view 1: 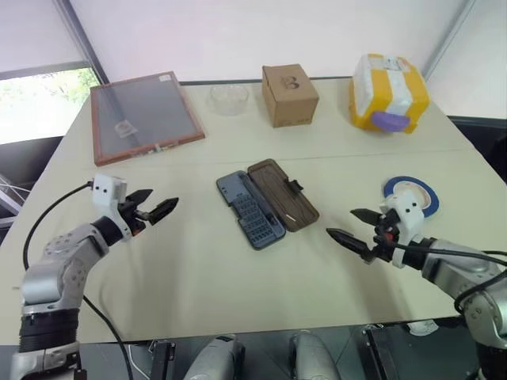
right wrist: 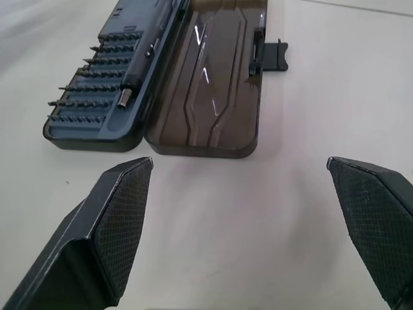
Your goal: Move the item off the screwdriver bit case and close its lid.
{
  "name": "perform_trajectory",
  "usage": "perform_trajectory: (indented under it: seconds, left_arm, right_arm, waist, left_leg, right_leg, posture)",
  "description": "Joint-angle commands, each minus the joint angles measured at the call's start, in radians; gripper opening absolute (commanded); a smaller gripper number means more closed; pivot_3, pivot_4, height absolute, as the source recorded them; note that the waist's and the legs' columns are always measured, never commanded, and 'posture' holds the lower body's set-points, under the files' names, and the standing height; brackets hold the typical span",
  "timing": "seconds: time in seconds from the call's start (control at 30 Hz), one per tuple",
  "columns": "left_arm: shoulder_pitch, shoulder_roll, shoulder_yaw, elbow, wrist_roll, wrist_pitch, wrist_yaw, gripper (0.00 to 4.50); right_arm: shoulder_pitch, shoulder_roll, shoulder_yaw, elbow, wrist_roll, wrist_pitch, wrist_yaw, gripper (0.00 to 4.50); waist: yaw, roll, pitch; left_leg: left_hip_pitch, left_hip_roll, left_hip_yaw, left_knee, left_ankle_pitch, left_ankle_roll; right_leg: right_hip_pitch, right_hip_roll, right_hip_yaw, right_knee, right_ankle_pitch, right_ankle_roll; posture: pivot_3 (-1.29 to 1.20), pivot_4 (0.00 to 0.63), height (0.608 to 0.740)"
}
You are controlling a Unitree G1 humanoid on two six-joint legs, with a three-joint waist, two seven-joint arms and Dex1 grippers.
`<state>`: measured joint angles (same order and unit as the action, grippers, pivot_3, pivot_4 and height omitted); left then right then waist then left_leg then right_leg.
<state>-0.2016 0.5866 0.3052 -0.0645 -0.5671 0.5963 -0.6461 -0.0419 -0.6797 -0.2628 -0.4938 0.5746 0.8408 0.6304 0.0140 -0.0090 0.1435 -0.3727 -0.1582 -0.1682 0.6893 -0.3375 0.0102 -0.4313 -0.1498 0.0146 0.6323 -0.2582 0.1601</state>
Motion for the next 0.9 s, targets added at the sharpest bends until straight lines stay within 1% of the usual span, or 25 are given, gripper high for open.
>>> perform_trajectory:
  seconds: [0.03, 0.3, 0.5, 0.63, 0.77, 0.9]
  left_arm:
    - [0.005, 0.0, 0.025, -0.043, -0.009, -0.017, 0.008, 4.5]
    - [-0.002, 0.0, 0.032, -0.016, 0.004, -0.047, 0.017, 4.5]
    - [-0.022, 0.013, 0.014, 0.02, 0.021, -0.072, -0.002, 4.5]
    - [-0.054, 0.033, -0.023, 0.045, 0.057, -0.104, -0.039, 4.5]
    - [-0.135, 0.056, -0.086, 0.106, 0.099, -0.148, -0.116, 4.5]
    - [-0.242, 0.093, -0.211, 0.105, 0.132, -0.167, -0.27, 4.5]
  right_arm:
    - [-0.007, 0.001, 0.002, -0.001, 0.004, -0.019, -0.003, 4.47]
    - [-0.012, 0.0, 0.02, 0.019, -0.011, -0.042, -0.01, 4.47]
    - [-0.003, 0.005, 0.019, 0.008, -0.011, -0.042, -0.026, 4.47]
    - [-0.003, 0.011, 0.018, 0.002, -0.008, -0.038, -0.043, 4.47]
    - [-0.01, 0.015, 0.011, -0.003, -0.002, -0.015, -0.07, 4.47]
    - [-0.097, 0.025, 0.002, 0.011, 0.024, 0.057, -0.13, 4.47]
  waist:
    - [0.0, 0.0, 0.0]
    - [0.0, 0.0, 0.0]
    - [0.0, 0.0, 0.0]
    - [0.001, 0.0, 0.0]
    - [0.001, 0.0, 0.0]
    - [-0.001, 0.0, 0.0]
  left_leg:
    - [0.0, 0.0, 0.0, 0.0, 0.0, 0.0]
    - [0.0, 0.0, 0.0, 0.0, 0.0, 0.0]
    - [0.0, 0.0, 0.0, 0.0, 0.0, 0.0]
    - [0.0, 0.0, 0.0, 0.0, 0.0, 0.0]
    - [0.0, 0.0, 0.0, 0.0, 0.0, 0.0]
    - [0.0, 0.0, 0.0, 0.0, 0.0, 0.0]
  right_leg:
    - [0.0, 0.0, 0.0, 0.0, 0.0, 0.0]
    - [0.0, 0.0, 0.0, 0.0, 0.0, 0.0]
    - [0.0, 0.0, 0.0, 0.0, 0.0, 0.0]
    - [0.0, 0.0, 0.0, 0.0, 0.0, 0.0]
    - [0.0, 0.0, 0.0, 0.0, 0.0, 0.0]
    - [0.0, 0.0, -0.001, 0.0, 0.0, 0.0]
  posture:
    - [0.0, 0.15, 0.74]
    - [0.0, 0.15, 0.74]
    - [0.0, 0.15, 0.74]
    - [0.0, 0.15, 0.74]
    - [0.0, 0.15, 0.74]
    - [0.0, 0.15, 0.74]
